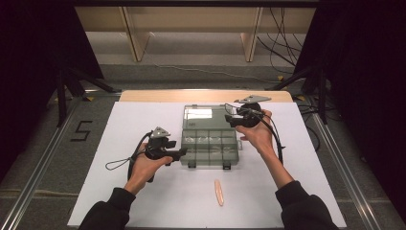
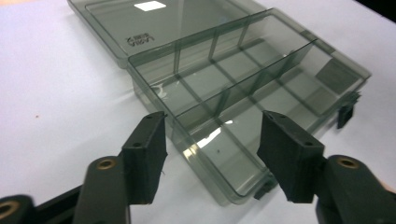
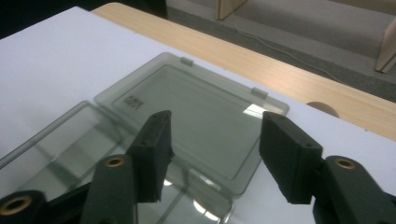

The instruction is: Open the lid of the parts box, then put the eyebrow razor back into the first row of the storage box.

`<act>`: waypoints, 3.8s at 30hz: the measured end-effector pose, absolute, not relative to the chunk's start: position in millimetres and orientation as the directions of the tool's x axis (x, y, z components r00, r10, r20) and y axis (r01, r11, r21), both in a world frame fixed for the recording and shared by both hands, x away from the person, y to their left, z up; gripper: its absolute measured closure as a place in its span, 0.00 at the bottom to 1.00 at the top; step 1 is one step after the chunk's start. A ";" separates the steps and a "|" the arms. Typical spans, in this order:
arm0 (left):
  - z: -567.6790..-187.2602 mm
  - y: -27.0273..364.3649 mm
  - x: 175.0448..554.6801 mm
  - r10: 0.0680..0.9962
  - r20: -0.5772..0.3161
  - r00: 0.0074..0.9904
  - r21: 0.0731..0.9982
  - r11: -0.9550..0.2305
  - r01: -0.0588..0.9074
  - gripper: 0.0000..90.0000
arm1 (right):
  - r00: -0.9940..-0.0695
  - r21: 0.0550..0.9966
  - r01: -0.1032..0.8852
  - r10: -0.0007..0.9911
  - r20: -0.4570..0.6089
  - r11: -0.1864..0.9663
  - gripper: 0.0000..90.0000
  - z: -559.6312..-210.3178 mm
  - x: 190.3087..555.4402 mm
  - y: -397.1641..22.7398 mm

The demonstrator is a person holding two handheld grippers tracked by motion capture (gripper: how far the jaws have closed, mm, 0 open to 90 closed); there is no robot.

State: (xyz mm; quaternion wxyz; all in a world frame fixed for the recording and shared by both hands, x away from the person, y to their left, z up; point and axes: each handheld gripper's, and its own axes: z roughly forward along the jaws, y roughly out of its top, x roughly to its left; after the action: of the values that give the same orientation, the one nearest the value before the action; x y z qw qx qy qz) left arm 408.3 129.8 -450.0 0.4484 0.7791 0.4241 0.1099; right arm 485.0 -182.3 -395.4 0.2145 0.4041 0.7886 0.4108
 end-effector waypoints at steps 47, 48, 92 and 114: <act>-434.7 151.1 330.0 0.703 -0.100 0.704 0.911 -0.220 0.350 0.21 | -0.841 0.541 0.435 0.539 -0.041 0.720 0.34 -431.6 352.9 -135.3; -434.7 151.3 329.2 0.699 -0.099 0.708 0.913 -0.219 0.344 0.21 | -0.840 0.531 0.440 0.541 -0.041 0.724 0.34 -432.6 352.1 -135.0; -431.8 157.2 309.0 0.703 -0.094 0.705 0.930 -0.191 0.314 0.20 | -0.866 0.397 0.453 0.500 -0.017 0.798 0.39 -451.6 340.8 -121.5; -434.4 154.3 309.1 0.707 -0.094 0.701 0.922 -0.203 0.329 0.20 | -0.890 0.300 0.432 0.456 -0.012 0.851 0.64 -460.7 344.6 -117.5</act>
State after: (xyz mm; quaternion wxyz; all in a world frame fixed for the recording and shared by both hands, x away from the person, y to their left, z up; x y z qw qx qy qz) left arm 309.1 154.3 -434.4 0.5300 0.7546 0.3431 0.1785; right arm 344.6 -117.5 -460.7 0.0411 0.2308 0.9610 0.1463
